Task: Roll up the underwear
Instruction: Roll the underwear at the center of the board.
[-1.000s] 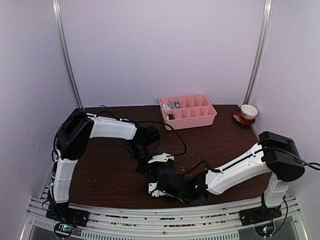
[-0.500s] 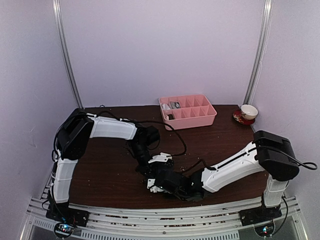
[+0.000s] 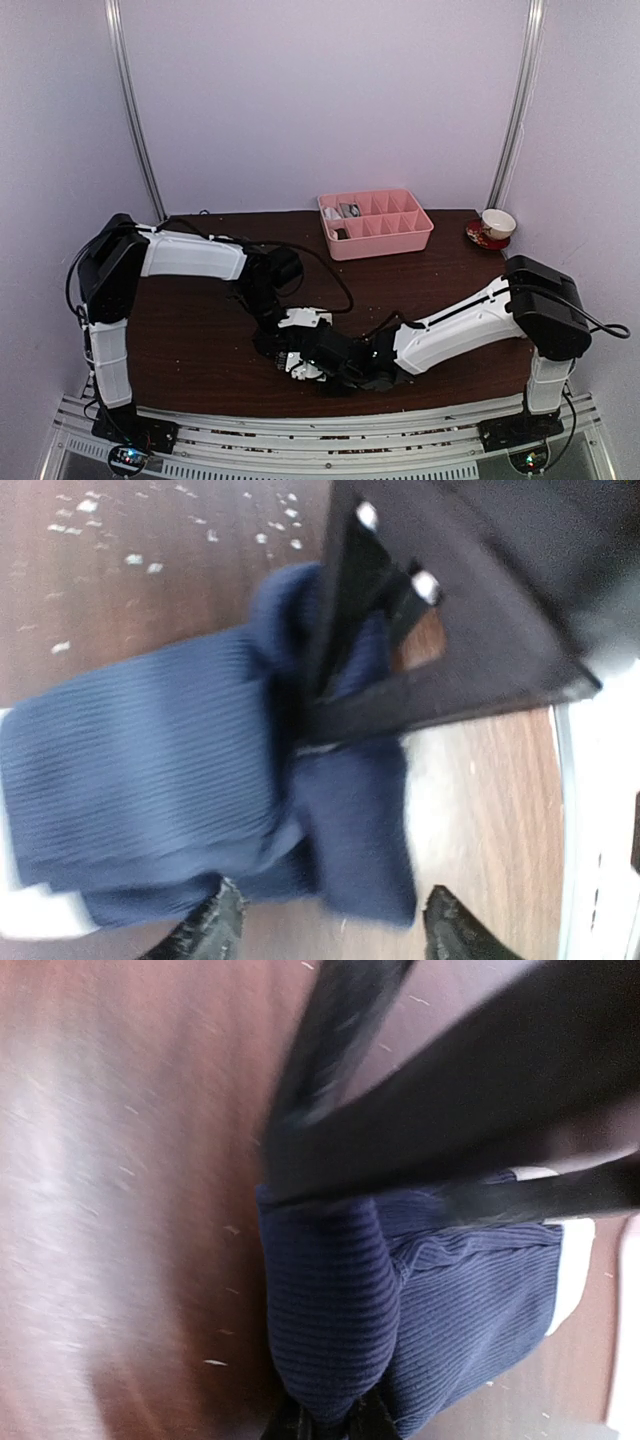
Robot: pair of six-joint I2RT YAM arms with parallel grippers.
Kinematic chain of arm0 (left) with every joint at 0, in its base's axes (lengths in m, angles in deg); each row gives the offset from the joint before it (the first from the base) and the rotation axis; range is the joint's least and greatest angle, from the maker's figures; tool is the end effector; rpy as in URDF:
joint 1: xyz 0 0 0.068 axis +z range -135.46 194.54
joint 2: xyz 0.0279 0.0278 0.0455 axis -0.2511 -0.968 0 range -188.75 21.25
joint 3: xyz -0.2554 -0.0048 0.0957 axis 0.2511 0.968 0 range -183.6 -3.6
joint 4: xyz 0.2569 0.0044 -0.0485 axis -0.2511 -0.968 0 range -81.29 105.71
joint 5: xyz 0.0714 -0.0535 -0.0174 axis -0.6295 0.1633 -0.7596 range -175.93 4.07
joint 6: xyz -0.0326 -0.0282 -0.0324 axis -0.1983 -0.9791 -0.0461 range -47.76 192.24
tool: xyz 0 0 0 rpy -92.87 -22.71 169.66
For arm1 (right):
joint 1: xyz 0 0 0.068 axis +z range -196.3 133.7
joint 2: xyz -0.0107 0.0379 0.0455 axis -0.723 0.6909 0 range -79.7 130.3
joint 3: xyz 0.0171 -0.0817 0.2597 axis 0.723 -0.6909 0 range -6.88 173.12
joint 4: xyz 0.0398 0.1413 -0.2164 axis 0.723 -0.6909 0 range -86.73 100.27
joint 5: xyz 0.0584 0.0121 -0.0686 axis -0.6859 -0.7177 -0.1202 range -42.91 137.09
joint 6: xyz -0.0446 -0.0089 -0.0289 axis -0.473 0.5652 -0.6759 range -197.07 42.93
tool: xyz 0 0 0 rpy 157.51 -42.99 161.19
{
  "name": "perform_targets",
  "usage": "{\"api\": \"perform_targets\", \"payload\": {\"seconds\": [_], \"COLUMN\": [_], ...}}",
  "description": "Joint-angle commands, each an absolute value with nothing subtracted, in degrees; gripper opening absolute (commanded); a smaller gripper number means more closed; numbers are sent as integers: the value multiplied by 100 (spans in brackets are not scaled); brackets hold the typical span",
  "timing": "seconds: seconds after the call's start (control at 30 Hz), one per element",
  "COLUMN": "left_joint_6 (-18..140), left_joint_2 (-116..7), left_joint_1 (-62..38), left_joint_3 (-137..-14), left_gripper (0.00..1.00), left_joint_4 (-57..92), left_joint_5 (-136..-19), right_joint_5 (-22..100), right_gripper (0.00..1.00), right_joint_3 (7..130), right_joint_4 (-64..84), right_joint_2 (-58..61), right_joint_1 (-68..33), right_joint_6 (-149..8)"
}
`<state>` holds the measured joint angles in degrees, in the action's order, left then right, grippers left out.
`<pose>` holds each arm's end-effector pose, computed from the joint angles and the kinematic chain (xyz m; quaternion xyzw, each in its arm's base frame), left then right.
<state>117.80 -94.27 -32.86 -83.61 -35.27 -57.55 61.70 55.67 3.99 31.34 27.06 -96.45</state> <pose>0.2410 -0.2871 0.1531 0.7078 0.6618 -0.2455 0.0257 0.1186 0.3660 0.1275 -0.6577 0.6802 0.0282 0.3224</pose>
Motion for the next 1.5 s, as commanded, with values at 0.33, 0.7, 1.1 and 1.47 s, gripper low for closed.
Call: {"api": "perform_targets", "payload": {"seconds": [0.33,0.7,1.1,1.47], "left_joint_6": [12410,14028,14025,14002], "left_joint_2": [-6506,-4857,-5400,-6781], "left_joint_1": [-2165,-2268,-3776,-4500], "left_joint_3": [-5637,-2513,-2145,-2475], "left_gripper": [77,77,77,67], "left_joint_4": [-499,2787,4048,4810], "left_joint_5": [-5584,-6129,-7537,-8761], "right_joint_5": [4139,1811,1545,1539], "right_gripper": [0,4,4,4], "right_joint_3": [6451,7552,8032,7961], "right_joint_4": [-1410,-2258,-2642,-2593], "right_joint_2": [3644,4292,4690,4719], "right_joint_1": [2307,1531,1183,1135], "right_joint_6": [-8708,-8049,-7857,-7934]}}
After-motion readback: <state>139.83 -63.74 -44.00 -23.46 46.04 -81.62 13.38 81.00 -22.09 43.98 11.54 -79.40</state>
